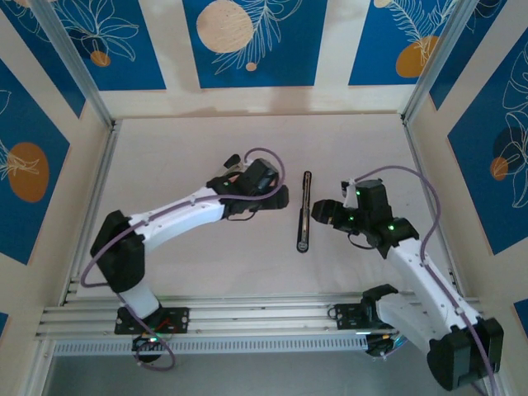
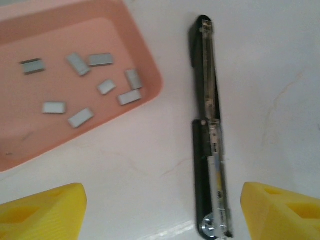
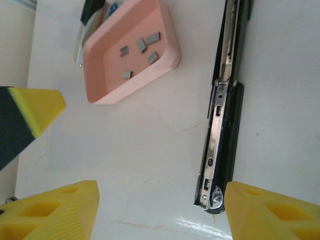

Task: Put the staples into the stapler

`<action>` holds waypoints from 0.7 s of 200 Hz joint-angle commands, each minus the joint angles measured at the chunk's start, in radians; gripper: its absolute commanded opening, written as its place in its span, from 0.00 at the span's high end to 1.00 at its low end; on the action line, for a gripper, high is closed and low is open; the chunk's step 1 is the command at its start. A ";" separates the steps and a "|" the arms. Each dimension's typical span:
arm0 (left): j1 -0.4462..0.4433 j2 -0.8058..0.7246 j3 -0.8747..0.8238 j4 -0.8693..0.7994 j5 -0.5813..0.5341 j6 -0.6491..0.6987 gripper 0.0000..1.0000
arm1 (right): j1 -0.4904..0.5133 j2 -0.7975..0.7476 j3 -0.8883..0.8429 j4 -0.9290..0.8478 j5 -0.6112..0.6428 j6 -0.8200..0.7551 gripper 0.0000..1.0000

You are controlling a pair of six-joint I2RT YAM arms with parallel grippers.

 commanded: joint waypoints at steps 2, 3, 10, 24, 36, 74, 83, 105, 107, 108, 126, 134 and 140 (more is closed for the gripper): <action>0.049 -0.117 -0.121 0.087 0.032 0.018 0.18 | 0.061 0.082 0.073 -0.038 0.068 -0.035 0.32; 0.051 -0.119 -0.128 0.090 0.034 0.018 0.18 | 0.062 0.088 0.075 -0.037 0.070 -0.036 0.32; 0.070 -0.151 -0.170 0.109 0.051 0.013 0.18 | 0.074 0.128 0.094 -0.045 0.075 -0.045 0.33; 0.106 -0.209 -0.236 0.128 0.072 0.007 0.17 | 0.093 0.221 0.134 -0.059 0.074 -0.067 0.34; 0.131 -0.257 -0.294 0.134 0.067 0.008 0.17 | 0.108 0.308 0.187 -0.097 0.088 -0.083 0.37; 0.222 -0.364 -0.448 0.195 0.110 -0.008 0.17 | 0.155 0.560 0.357 -0.249 0.223 -0.106 0.40; 0.238 -0.376 -0.467 0.202 0.117 -0.008 0.17 | 0.158 0.616 0.392 -0.269 0.239 -0.115 0.41; 0.269 -0.385 -0.492 0.210 0.140 -0.005 0.17 | 0.164 0.734 0.464 -0.290 0.283 -0.136 0.43; 0.271 -0.384 -0.494 0.210 0.143 -0.005 0.17 | 0.164 0.746 0.470 -0.291 0.287 -0.138 0.43; 0.272 -0.384 -0.494 0.211 0.143 -0.005 0.17 | 0.163 0.751 0.473 -0.292 0.288 -0.140 0.43; 0.285 -0.372 -0.498 0.215 0.166 -0.005 0.17 | 0.163 0.834 0.518 -0.312 0.335 -0.148 0.45; 0.287 -0.366 -0.498 0.216 0.168 -0.005 0.17 | 0.160 0.871 0.544 -0.326 0.348 -0.157 0.47; 0.288 -0.360 -0.499 0.218 0.168 -0.007 0.16 | 0.159 0.897 0.562 -0.337 0.359 -0.164 0.47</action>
